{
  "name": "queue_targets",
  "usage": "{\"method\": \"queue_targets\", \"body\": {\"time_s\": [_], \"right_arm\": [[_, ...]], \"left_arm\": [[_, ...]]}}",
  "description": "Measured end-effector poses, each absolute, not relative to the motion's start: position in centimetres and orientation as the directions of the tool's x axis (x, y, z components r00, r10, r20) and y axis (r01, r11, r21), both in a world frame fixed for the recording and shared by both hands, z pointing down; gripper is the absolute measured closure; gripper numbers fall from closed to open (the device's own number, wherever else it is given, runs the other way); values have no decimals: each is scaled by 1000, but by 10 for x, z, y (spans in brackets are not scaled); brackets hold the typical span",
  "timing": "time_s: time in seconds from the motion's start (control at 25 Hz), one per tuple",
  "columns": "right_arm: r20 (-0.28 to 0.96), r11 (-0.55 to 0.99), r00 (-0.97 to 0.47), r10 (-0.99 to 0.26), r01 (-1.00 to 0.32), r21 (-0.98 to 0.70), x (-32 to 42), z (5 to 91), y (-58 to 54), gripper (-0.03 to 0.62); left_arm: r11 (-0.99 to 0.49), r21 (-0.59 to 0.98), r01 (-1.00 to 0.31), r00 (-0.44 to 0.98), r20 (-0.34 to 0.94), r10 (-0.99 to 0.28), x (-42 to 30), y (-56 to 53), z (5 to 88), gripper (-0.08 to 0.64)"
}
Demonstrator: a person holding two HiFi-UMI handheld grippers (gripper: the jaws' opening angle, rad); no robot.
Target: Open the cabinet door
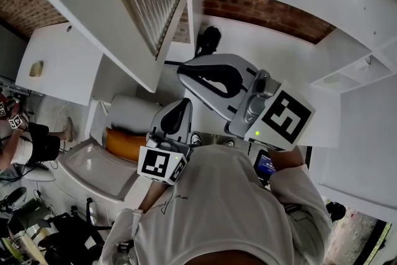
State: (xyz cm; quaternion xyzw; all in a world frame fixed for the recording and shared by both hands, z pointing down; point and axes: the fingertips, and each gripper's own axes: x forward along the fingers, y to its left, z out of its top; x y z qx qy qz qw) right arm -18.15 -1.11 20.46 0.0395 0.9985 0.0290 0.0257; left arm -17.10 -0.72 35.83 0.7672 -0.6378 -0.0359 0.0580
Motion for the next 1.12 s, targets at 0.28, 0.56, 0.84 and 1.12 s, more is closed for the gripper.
{"method": "queue_targets", "body": {"time_s": [0.28, 0.56, 0.84, 1.12], "right_arm": [[-30, 995, -997, 70, 68, 71, -176, 214, -21, 563], [-30, 998, -999, 12, 10, 57, -163, 218, -36, 568], [-11, 998, -999, -42, -43, 52, -147, 227, -50, 568], [1, 996, -997, -79, -79, 29, -132, 235, -59, 568]], "left_arm": [[-199, 140, -970, 203, 19, -979, -167, -15, 357, 544], [-228, 149, -962, 233, 15, -972, -156, -25, 358, 543], [-261, 153, -953, 267, 19, -964, -146, -33, 358, 544], [-294, 148, -944, 300, 21, -954, -136, -38, 358, 544]]}}
